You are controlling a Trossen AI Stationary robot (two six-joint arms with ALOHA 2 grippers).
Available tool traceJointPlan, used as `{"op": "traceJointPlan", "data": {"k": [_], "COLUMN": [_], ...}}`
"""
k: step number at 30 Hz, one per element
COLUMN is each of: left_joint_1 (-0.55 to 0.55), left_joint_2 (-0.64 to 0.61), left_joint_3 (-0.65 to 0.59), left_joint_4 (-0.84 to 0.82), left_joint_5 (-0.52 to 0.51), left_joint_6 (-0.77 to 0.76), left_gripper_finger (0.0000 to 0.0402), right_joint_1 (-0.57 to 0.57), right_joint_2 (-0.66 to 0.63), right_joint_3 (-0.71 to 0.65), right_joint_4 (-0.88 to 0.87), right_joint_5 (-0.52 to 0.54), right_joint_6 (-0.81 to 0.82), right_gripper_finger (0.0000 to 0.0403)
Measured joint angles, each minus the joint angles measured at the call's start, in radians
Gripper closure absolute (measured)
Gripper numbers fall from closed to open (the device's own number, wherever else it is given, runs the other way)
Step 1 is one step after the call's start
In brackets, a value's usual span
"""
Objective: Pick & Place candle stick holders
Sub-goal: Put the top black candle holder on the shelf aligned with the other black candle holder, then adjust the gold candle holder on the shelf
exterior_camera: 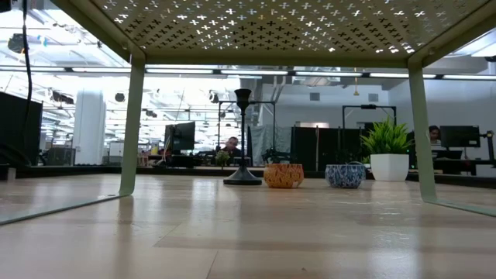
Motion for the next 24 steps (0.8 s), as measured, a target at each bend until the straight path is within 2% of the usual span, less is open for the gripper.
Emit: {"op": "traceJointPlan", "data": {"k": [17,20,24], "left_joint_1": [0.0,0.0,0.0], "left_joint_2": [0.0,0.0,0.0], "left_joint_3": [0.0,0.0,0.0], "left_joint_4": [0.0,0.0,0.001], "left_joint_5": [0.0,0.0,0.0], "left_joint_6": [0.0,0.0,0.007], "left_gripper_finger": [0.0392,0.0392,0.0392], "right_joint_1": [-0.008,-0.009,-0.009], "right_joint_2": [0.0,-0.001,-0.002], "right_joint_3": [-0.001,-0.001,-0.001], "right_joint_4": [-0.063,-0.069,-0.067], "right_joint_5": [-0.001,-0.001,-0.001], "right_joint_6": [-0.003,-0.007,-0.029], "right_gripper_finger": [0.0334,0.0308,0.0255]}}
